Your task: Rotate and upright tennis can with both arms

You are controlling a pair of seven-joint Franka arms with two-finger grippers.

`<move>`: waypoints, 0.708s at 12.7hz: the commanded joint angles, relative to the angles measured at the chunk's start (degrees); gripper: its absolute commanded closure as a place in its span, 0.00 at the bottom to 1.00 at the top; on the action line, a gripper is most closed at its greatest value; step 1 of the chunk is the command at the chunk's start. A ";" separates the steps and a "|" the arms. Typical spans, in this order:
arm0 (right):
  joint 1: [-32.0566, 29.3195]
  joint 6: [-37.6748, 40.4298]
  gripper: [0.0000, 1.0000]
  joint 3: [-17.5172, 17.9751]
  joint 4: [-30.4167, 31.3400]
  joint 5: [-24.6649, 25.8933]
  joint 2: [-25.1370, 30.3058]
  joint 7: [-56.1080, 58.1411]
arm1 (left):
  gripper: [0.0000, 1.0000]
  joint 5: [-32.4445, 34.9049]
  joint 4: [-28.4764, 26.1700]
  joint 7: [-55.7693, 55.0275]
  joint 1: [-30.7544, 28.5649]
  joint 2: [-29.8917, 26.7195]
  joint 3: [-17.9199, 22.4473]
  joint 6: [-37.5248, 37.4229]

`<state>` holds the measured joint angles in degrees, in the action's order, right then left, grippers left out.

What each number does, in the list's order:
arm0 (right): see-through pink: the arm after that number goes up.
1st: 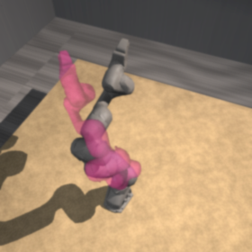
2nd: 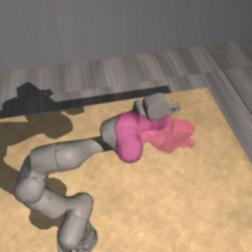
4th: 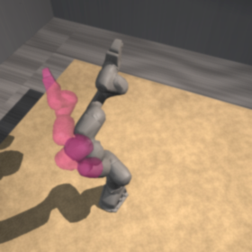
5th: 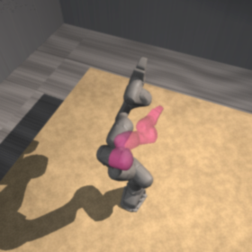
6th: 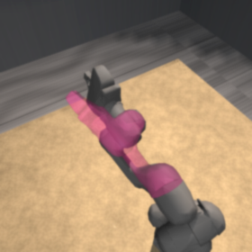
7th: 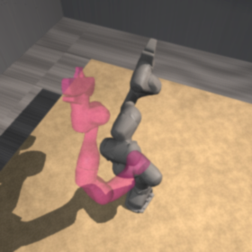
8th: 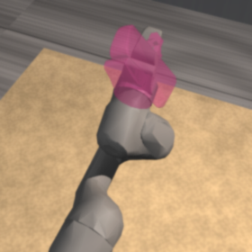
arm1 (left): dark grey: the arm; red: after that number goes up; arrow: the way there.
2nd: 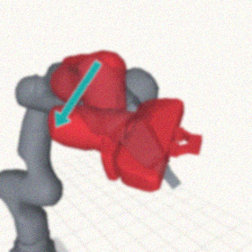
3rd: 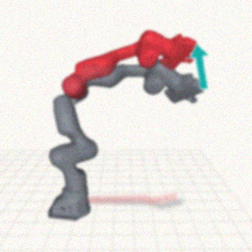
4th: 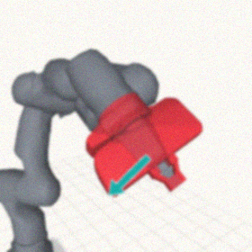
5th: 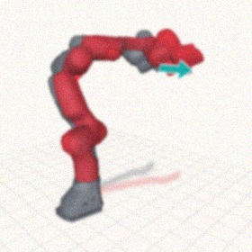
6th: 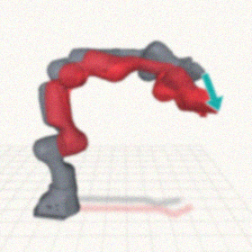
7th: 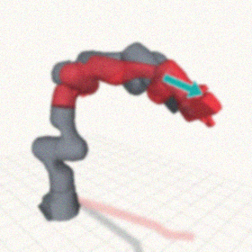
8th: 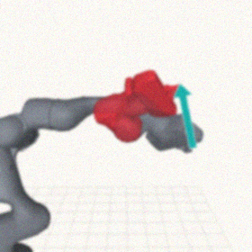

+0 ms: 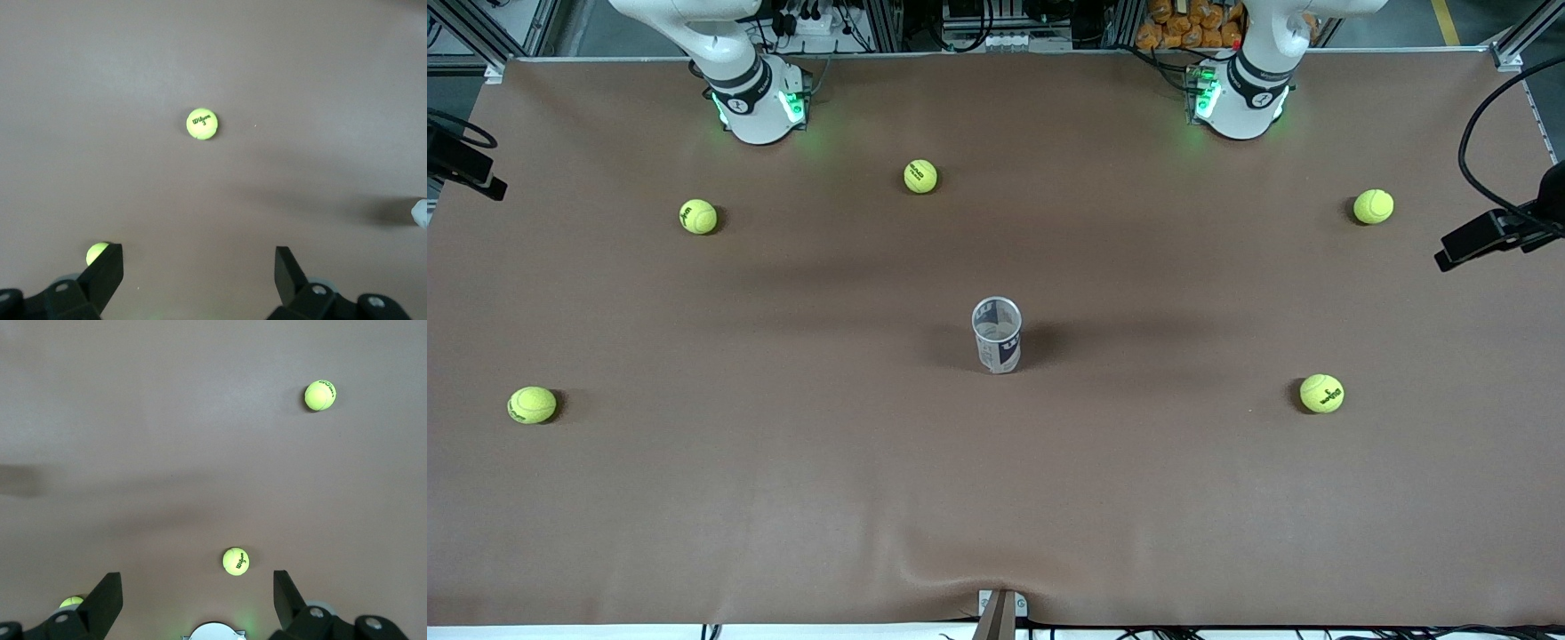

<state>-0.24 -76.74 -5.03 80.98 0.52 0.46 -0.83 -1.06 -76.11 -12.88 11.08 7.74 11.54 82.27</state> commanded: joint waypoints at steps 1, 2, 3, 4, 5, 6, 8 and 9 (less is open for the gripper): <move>0.50 -0.26 0.00 0.02 0.32 0.36 0.41 0.21 | 0.00 0.88 -5.36 0.66 -7.62 -5.01 -9.04 0.69; 0.50 -0.26 0.00 0.02 0.32 0.36 0.41 0.21 | 0.00 0.97 -6.06 0.66 -8.78 -5.54 -10.30 0.70; 0.50 -0.26 0.00 0.02 0.32 0.36 0.41 0.21 | 0.00 1.14 -8.24 0.66 -8.80 -6.76 -10.49 1.22; 0.50 -0.26 0.00 0.02 0.32 0.36 0.41 0.21 | 0.00 1.15 -10.78 1.01 -9.23 -8.08 -10.84 3.05; 0.50 -0.26 0.00 0.02 0.32 0.36 0.41 0.21 | 0.00 1.15 -12.99 2.84 -9.84 -9.66 -10.84 4.46; 0.50 -0.26 0.00 0.02 0.32 0.36 0.41 0.21 | 0.00 1.15 -13.70 4.86 -10.11 -10.28 -10.84 4.74; 0.50 -0.26 0.00 0.02 0.32 0.36 0.41 0.21 | 0.00 1.15 -13.36 5.23 -10.03 -10.46 -10.93 3.86; 0.50 -0.26 0.00 0.02 0.32 0.36 0.41 0.21 | 0.00 1.15 -12.84 5.76 -9.94 -10.29 -10.93 3.77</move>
<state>-0.08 -76.74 -4.95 80.98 0.52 0.46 -0.82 -1.04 -87.46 -8.44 1.83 -0.67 1.63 85.29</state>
